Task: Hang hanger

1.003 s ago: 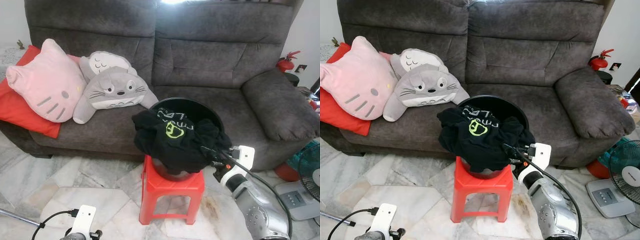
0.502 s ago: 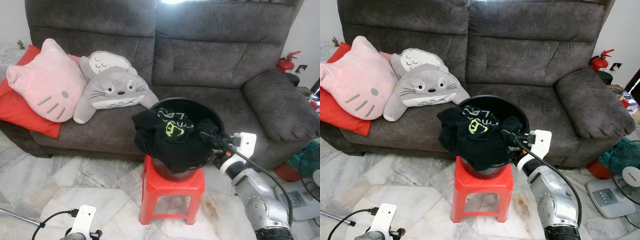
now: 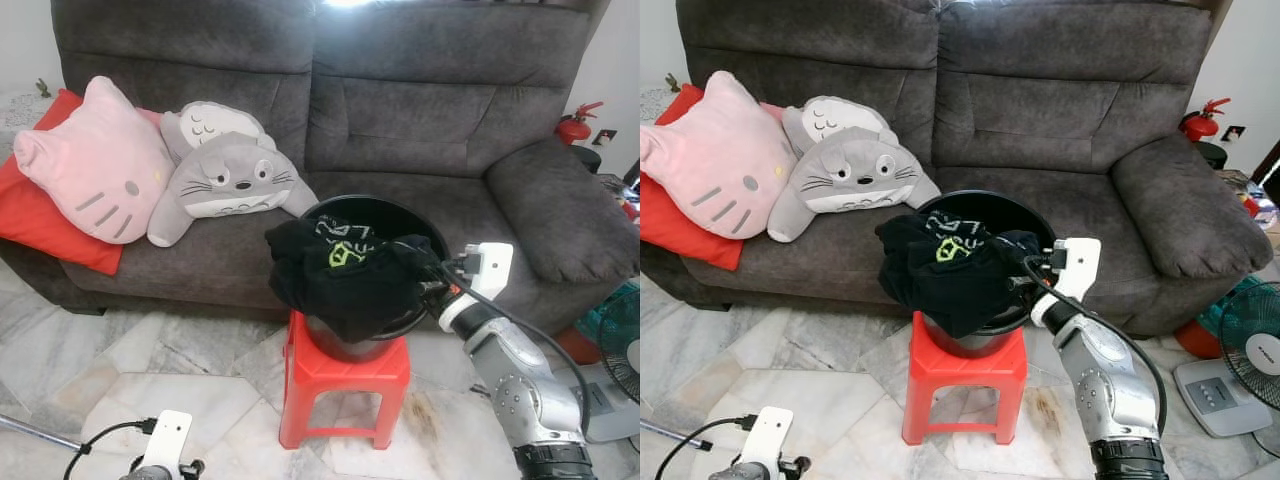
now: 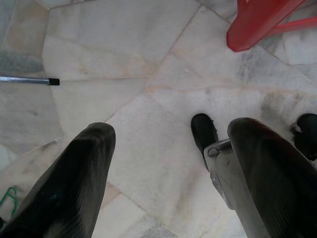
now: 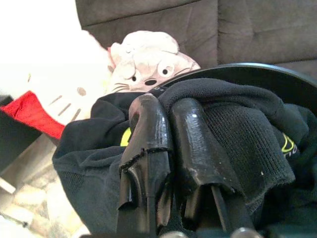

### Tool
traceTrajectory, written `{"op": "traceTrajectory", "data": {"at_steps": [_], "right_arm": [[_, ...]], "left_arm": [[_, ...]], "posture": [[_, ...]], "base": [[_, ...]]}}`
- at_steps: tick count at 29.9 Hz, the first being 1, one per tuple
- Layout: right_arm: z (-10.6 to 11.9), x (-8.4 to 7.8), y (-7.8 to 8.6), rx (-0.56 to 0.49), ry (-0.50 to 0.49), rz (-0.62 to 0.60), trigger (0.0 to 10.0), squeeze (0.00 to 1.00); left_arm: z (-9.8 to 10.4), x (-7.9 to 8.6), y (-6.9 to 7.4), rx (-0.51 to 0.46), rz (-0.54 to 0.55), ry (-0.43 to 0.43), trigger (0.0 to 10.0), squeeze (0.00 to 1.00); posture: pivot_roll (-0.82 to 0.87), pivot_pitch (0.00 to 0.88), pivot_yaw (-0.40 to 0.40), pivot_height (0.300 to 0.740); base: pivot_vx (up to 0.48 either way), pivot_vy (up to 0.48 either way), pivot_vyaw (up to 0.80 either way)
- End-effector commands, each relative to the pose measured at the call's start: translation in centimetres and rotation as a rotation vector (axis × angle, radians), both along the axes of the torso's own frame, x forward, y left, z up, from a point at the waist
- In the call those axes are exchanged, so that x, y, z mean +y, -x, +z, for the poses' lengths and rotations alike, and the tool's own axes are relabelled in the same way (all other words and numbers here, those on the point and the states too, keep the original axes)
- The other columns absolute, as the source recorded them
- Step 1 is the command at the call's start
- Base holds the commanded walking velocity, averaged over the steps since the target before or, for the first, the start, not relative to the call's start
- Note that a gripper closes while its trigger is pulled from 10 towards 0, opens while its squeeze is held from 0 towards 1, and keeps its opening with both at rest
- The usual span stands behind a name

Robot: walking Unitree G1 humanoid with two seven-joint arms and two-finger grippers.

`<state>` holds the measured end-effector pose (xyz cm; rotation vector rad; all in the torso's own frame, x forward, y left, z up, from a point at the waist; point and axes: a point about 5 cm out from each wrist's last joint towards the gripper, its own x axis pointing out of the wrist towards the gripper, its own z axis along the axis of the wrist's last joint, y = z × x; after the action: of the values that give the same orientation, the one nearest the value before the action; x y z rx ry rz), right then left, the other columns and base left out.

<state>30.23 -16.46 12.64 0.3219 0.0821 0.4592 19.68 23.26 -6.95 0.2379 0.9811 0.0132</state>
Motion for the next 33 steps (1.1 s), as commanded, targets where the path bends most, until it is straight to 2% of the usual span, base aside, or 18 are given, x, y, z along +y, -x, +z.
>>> {"op": "traceTrajectory", "data": {"at_steps": [1, 3, 6, 9, 12, 16, 19, 22, 30, 33], "right_arm": [[1.4, 0.2, -0.2, -0.053, 0.040, 0.028, 0.0, 0.00], [1.4, 0.3, -0.2, -0.051, 0.050, 0.030, 0.0, 0.00], [0.3, 0.2, 0.0, 0.001, 0.172, 0.044, 0.0, 0.00], [0.1, -0.1, 0.0, 0.018, 0.195, 0.032, 0.0, 0.00], [-1.1, -1.0, -0.2, 0.103, 0.308, -0.014, 0.0, 0.00], [-1.7, -1.5, -0.4, 0.146, 0.376, -0.032, 0.0, 0.00], [-1.7, -2.1, -0.9, 0.168, 0.365, -0.098, 0.0, 0.00], [-1.1, -2.8, -1.9, 0.191, 0.281, -0.178, 0.0, 0.00], [0.8, -2.4, -3.4, 0.162, 0.125, -0.185, 0.0, 0.00], [1.0, -2.3, -3.7, 0.156, 0.124, -0.175, 0.0, 0.00]], "left_arm": [[-0.2, -0.3, 0.2, 0.015, -0.003, 0.015, 10.0, 0.00], [-0.2, -0.3, 0.2, 0.015, -0.004, 0.015, 10.0, 0.00], [-0.2, -0.3, 0.2, 0.016, -0.003, 0.019, 10.0, 0.00], [-0.2, -0.3, 0.2, 0.017, -0.004, 0.021, 10.0, 0.00], [-0.2, -0.4, 0.2, 0.021, -0.009, 0.027, 10.0, 0.00], [-0.2, -0.4, 0.2, 0.022, -0.011, 0.028, 10.0, 0.00], [-0.2, -0.4, 0.3, 0.023, -0.012, 0.029, 10.0, 0.00], [-0.3, -0.3, 0.3, 0.023, -0.015, 0.031, 10.0, 0.00], [-0.3, -0.3, 0.3, 0.024, -0.015, 0.031, 10.0, 0.00], [-0.3, -0.3, 0.4, 0.025, -0.015, 0.033, 10.0, 0.00]], "posture": [[-0.17, 0.007, -0.056, 0.740], [-0.17, 0.007, -0.056, 0.740], [-0.17, 0.008, -0.056, 0.740], [-0.17, 0.008, -0.056, 0.740], [-0.17, 0.008, -0.056, 0.740], [-0.17, 0.005, -0.054, 0.740], [-0.17, 0.002, -0.054, 0.740], [-0.17, 0.000, -0.053, 0.740], [-0.17, 0.000, -0.053, 0.740], [-0.17, 0.000, -0.053, 0.740]], "base": [[0.000, 0.000, 0.00], [0.000, 0.000, 0.00], [0.000, 0.000, 0.00], [0.000, 0.000, 0.00], [0.000, 0.000, 0.00], [0.000, 0.000, 0.00], [0.000, 0.000, 0.00], [0.000, 0.000, 0.00], [0.000, 0.000, 0.00], [0.000, 0.000, 0.00]]}}
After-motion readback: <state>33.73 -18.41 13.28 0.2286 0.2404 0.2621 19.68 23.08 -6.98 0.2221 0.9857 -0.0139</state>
